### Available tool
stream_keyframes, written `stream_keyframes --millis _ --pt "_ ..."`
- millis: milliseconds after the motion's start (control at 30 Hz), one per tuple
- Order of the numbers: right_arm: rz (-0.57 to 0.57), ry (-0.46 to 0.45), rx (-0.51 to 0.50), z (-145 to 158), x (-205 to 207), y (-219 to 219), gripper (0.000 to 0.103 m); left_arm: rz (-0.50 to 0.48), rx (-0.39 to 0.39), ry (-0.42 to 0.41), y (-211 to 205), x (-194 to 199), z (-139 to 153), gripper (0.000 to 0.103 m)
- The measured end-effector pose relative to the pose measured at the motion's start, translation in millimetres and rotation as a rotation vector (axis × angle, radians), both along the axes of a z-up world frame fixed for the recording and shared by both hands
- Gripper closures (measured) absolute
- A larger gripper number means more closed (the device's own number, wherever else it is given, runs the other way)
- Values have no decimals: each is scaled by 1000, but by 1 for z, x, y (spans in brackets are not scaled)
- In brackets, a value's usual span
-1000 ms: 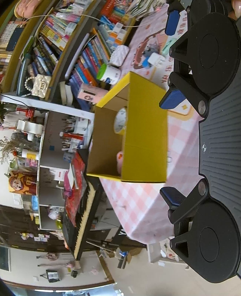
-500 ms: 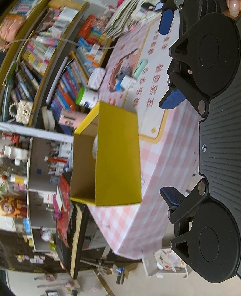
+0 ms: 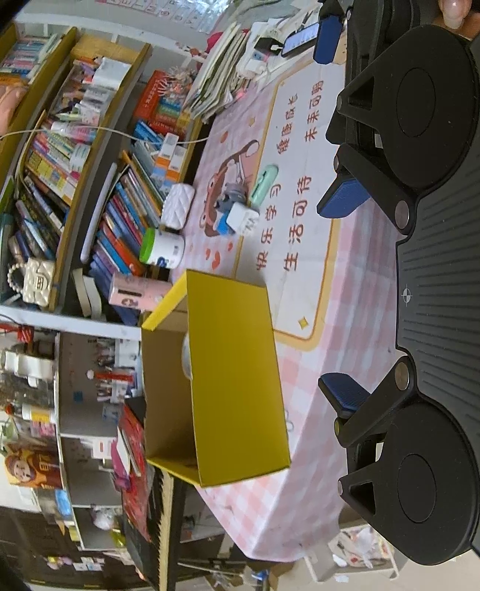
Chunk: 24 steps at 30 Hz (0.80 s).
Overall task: Organize objects
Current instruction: 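Withdraw both grippers from the box toward the small items on the table, then reach the right gripper to the mint-green clip and close on it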
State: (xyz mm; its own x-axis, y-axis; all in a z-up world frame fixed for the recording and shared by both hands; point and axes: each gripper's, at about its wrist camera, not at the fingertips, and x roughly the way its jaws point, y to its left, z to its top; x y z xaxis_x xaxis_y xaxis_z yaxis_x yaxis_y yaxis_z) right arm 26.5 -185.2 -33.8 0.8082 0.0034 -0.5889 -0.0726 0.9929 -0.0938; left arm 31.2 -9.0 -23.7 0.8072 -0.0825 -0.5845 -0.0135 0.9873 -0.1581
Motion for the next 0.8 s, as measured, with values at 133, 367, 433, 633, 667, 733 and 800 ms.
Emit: stream_keyframes --millis 133,367,433,633,667,733,800 --pt "-16 -8 0 2 4 -11 7 -21 4 -4 -10 9 1 10" --pt "-45 10 4 1 27 -37 7 -61 23 2 -36 34 2 10" --pt "-49 20 6 0 37 -44 7 -61 24 5 -42 42 2 10" --pt "-24 39 6 -2 67 -60 7 -42 25 15 -57 65 0 10" --pt "-18 42 5 -2 73 -61 7 -38 26 17 -59 70 0 10" --pt "-6 48 5 -3 84 -66 7 -30 26 19 -63 78 -1 10" --pt "7 53 5 -4 95 -71 7 -21 26 24 -68 86 -2 10"
